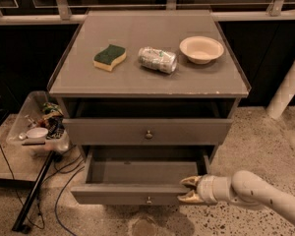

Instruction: Open middle drawer

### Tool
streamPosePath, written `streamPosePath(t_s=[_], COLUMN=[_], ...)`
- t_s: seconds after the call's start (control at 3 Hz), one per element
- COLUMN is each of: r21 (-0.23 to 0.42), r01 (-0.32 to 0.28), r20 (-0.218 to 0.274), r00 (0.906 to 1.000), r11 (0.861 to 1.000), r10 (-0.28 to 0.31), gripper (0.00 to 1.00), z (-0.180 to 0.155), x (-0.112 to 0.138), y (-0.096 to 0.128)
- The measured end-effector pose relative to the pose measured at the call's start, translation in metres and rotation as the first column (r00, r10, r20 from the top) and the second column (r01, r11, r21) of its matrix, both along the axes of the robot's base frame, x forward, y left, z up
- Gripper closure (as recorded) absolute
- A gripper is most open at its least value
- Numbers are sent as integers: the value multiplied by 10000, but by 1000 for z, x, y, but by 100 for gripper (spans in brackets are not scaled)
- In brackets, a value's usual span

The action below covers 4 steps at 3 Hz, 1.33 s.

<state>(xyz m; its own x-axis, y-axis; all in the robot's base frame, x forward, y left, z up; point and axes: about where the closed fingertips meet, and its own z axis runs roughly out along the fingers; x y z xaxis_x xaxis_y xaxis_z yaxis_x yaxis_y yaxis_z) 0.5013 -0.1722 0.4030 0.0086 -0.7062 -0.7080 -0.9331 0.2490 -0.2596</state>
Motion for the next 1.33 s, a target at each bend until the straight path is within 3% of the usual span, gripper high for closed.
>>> streamPosePath(t_s=[0.33,0.67,1.0,1.33], r21=[0,1,1,41], r01=[-1,-1,-1,90], r20=[0,-1,-1,-15], r00=[10000,10000,10000,10000], r11=[10000,10000,10000,10000], r10=[1,1,1,-90], gripper=[59,60,84,100], z=[0,0,0,-1], x=[0,0,0,-8], y=[0,0,0,-4])
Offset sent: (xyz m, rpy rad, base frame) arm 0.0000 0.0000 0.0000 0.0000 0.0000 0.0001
